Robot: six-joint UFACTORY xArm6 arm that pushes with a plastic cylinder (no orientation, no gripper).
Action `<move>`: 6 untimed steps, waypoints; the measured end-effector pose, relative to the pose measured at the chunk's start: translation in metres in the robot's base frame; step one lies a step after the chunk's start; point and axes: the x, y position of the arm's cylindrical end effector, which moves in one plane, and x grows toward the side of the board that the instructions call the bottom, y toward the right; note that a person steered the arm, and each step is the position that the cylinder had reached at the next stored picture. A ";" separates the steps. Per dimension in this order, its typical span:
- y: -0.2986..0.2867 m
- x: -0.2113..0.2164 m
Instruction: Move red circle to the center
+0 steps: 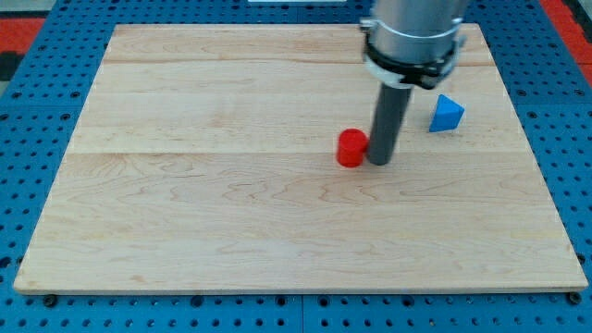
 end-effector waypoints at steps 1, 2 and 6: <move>-0.037 -0.014; -0.035 -0.040; -0.068 -0.026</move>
